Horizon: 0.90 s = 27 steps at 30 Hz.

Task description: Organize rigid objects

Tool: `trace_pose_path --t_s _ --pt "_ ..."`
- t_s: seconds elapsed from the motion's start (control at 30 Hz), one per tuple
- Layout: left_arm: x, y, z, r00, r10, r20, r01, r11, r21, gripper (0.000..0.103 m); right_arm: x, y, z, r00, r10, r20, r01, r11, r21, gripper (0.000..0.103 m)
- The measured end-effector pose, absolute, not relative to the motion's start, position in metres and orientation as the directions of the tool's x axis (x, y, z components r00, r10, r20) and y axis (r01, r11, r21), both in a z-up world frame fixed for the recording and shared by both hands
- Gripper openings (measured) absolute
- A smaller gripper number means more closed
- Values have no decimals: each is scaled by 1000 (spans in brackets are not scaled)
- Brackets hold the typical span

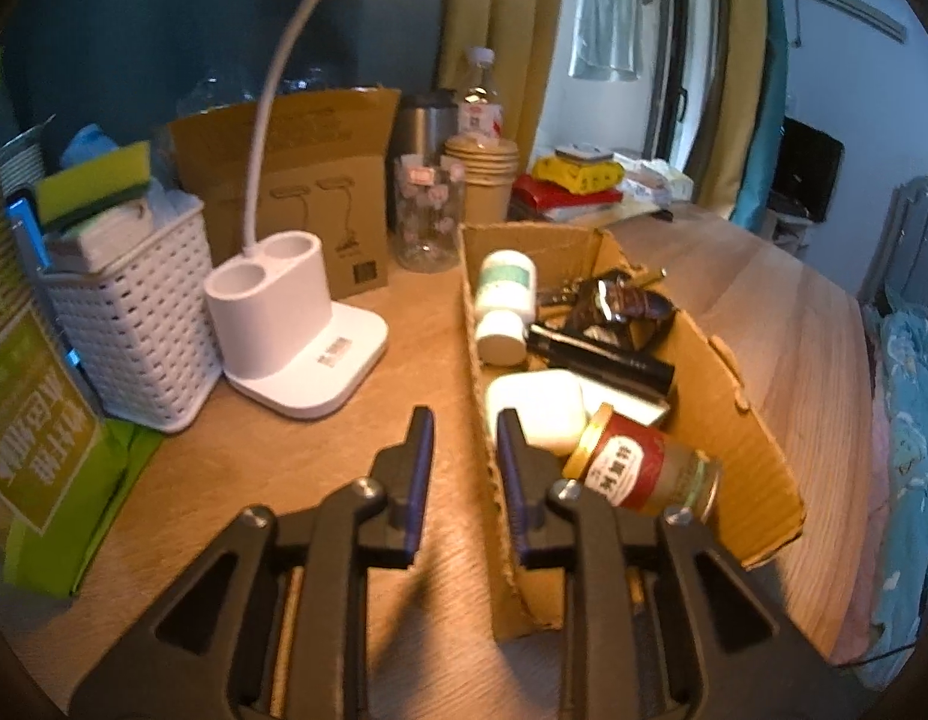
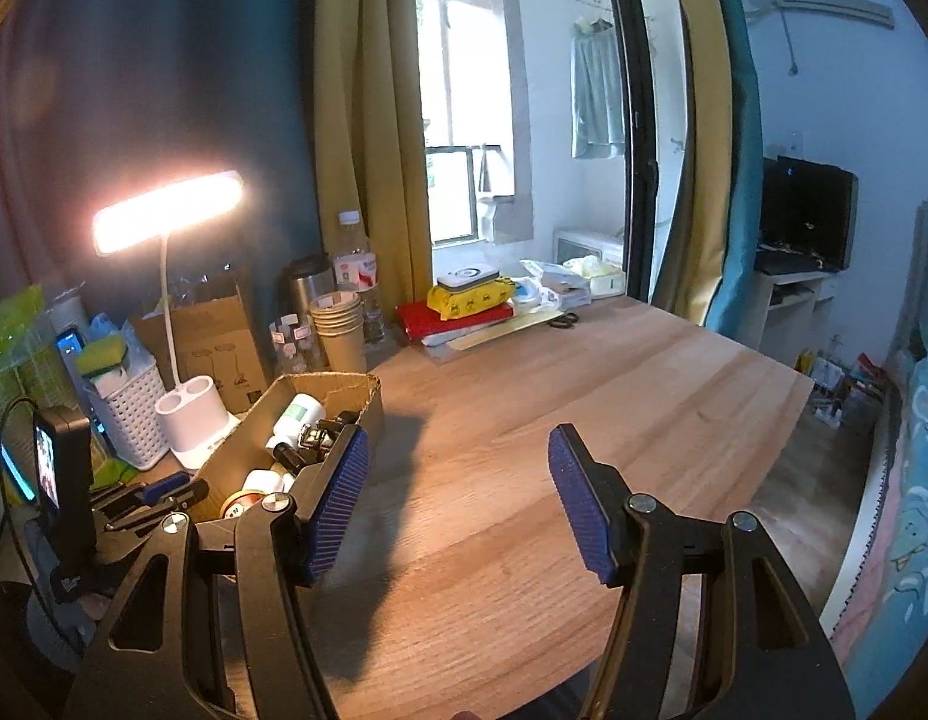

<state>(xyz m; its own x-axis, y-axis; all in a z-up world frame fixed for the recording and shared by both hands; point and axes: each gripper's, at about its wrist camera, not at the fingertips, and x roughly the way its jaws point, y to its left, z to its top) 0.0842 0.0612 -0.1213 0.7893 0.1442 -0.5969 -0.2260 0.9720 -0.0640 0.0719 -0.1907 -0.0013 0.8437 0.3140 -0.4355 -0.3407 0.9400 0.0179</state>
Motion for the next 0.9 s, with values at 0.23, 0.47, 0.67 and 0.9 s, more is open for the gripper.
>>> trace_pose_path --t_s 0.23,0.47,0.67,0.9 --pt "66 61 -86 848 161 -505 -238 967 -93 85 60 -194 10 859 311 -407 -334 943 14 66" --pt "45 44 -46 897 113 -427 -177 978 -114 92 44 -195 21 872 307 -382 -330 944 7 66" --pt "21 25 -13 921 101 -375 -141 987 -82 97 25 -193 34 892 290 -346 -313 950 -11 78" --pt "-5 13 14 944 75 -322 -105 991 -77 98 3 -195 53 908 297 -295 -314 949 -9 83"
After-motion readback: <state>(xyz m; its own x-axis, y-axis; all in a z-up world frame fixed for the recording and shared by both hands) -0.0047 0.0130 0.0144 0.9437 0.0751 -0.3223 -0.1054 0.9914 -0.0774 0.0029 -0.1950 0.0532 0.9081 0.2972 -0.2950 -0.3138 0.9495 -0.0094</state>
